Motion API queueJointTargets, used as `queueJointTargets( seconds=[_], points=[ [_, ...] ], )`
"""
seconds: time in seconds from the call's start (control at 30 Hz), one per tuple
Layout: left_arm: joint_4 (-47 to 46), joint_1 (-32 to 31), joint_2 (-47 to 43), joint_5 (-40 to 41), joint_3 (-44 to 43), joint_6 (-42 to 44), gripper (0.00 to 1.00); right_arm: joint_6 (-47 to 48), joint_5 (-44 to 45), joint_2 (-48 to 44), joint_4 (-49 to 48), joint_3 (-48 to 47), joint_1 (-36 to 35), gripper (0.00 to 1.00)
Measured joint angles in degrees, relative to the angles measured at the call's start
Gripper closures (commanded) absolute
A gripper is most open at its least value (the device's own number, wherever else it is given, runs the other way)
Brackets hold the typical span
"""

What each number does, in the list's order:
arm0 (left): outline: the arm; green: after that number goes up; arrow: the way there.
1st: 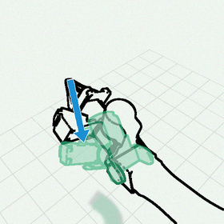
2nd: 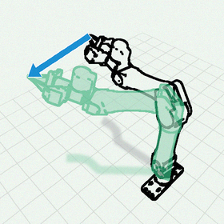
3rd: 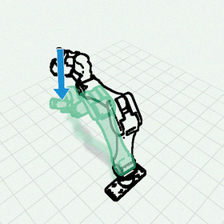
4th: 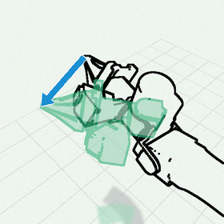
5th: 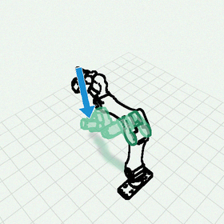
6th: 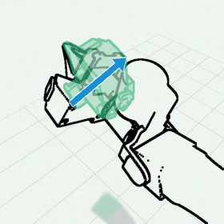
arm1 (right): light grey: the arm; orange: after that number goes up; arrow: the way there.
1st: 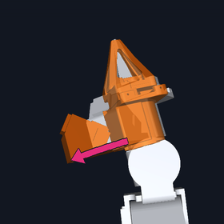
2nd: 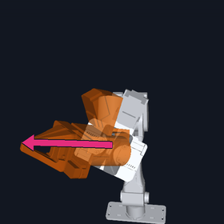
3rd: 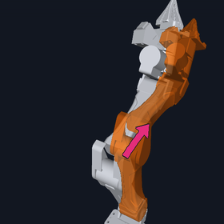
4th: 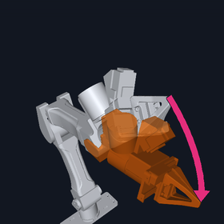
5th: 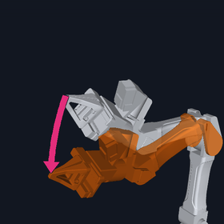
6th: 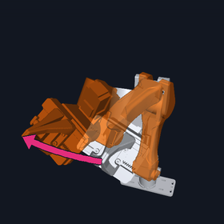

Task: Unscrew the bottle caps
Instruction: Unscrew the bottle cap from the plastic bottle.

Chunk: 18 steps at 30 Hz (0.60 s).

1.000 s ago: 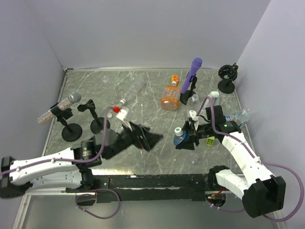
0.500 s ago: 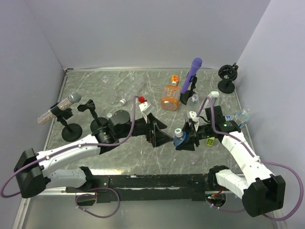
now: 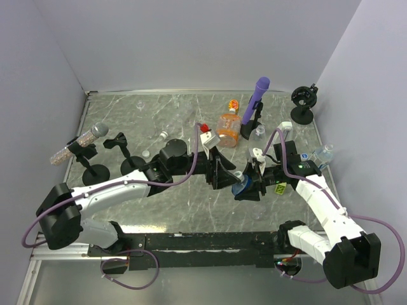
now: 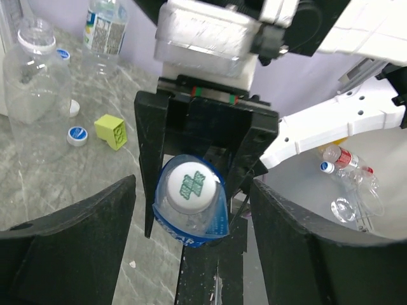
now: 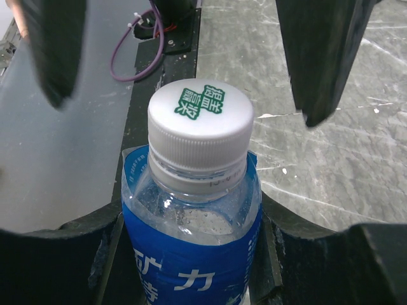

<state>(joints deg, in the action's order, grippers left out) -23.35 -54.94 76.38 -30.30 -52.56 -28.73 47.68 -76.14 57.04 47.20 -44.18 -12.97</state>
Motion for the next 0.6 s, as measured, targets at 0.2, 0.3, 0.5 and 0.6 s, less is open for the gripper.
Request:
queueJointTargets(
  seconds=[0.2,0.3,0.5,0.6],
  points=[
    [-0.8,0.0,1.4,-0.9,-0.1,-0.5,0.44,0.0,0.0,0.0,0.0,-0.1,0.0,0.87],
    [-1.0,0.0,2.2,-1.6,-0.4,-0.9,0.53,0.0,0.0,0.0,0.0,-0.1,0.0,0.87],
    [-1.1,0.0,3.4,-2.3,-1.3,-1.3,0.81,0.0,0.1,0.0,0.1,-0.1,0.0,0.87],
    [-1.3,0.0,3.4,-2.7,-1.3,-1.9,0.99,-0.1,0.2,0.1,0.2,-0.1,0.0,0.87]
  ],
)
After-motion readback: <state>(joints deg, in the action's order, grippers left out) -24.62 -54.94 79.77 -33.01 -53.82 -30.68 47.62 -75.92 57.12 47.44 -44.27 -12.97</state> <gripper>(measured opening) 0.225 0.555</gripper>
